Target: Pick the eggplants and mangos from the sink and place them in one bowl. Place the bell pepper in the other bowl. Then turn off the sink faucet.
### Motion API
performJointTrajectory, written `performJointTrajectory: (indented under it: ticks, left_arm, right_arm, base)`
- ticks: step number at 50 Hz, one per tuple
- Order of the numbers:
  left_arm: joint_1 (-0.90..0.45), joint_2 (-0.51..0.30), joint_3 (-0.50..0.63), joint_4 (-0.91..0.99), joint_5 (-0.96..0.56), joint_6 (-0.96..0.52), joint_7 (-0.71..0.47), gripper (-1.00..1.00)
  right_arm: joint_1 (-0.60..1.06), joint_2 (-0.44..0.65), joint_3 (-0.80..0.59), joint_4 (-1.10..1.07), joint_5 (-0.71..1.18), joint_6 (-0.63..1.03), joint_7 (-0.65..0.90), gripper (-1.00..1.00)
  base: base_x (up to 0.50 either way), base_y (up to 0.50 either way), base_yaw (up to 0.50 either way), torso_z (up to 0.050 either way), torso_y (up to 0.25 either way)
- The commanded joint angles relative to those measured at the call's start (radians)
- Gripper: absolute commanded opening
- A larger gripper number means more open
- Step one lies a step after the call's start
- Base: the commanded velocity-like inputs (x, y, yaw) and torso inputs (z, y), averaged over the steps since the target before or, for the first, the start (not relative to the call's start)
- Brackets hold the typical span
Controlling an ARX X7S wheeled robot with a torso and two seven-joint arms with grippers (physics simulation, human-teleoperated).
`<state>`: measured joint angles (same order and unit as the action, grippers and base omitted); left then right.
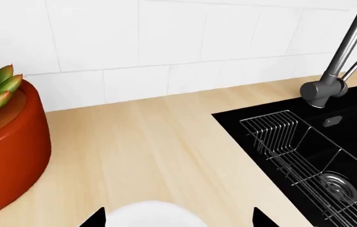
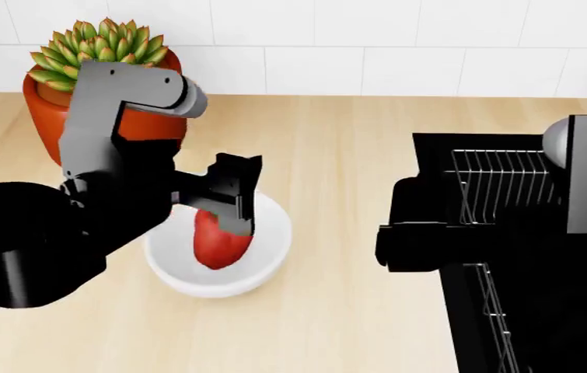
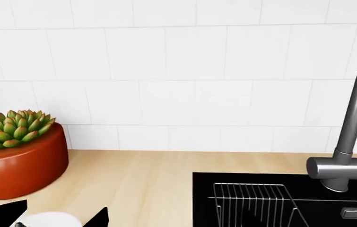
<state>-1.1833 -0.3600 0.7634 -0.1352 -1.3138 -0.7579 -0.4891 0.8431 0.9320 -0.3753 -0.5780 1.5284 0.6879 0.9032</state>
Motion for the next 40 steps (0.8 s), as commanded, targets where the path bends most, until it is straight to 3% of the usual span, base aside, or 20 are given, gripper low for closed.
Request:
performJointTrajectory:
  ticks: [1,9,17,20,34,40]
  left_arm:
    - [-0.027,-0.089,-0.036,0.192,0.004,-0.004,-0.048,1.00]
    - [0.026,-0.290,-0.098,0.400,-0.009,-0.014,-0.197,1.00]
    - [0.139,-0.409,-0.161,0.492,-0.031,0.048,-0.235,1.00]
    - [0.167,-0.427,-0.151,0.506,0.029,0.065,-0.253,1.00]
    - [0.329,-0.524,-0.234,0.595,-0.040,0.168,-0.303,1.00]
    - [0.400,-0.560,-0.251,0.653,-0.045,0.207,-0.316,1.00]
  right_arm:
    - [0.018,-0.025,-0.009,0.013,-0.047,0.010,-0.029,1.00]
    - [0.045,-0.049,-0.045,0.051,-0.140,0.019,-0.115,1.00]
    - [0.045,-0.050,-0.064,0.067,-0.165,0.026,-0.154,1.00]
    - [0.039,-0.056,-0.067,0.062,-0.182,0.018,-0.158,1.00]
    - [0.002,-0.032,-0.052,0.015,-0.146,0.014,-0.088,1.00]
    - [0.027,-0.045,-0.063,0.014,-0.121,0.036,-0.073,1.00]
  base:
    - [0.00,0.00,0.00,0.000,0.000]
    - [0.00,0.00,0.00,0.000,0.000]
    - [0.00,0.00,0.00,0.000,0.000]
    - [0.00,0.00,0.00,0.000,0.000]
    - [-0.01,0.00,0.00,0.000,0.000]
    - [-0.45,-0.12,0.00,0.000,0.000]
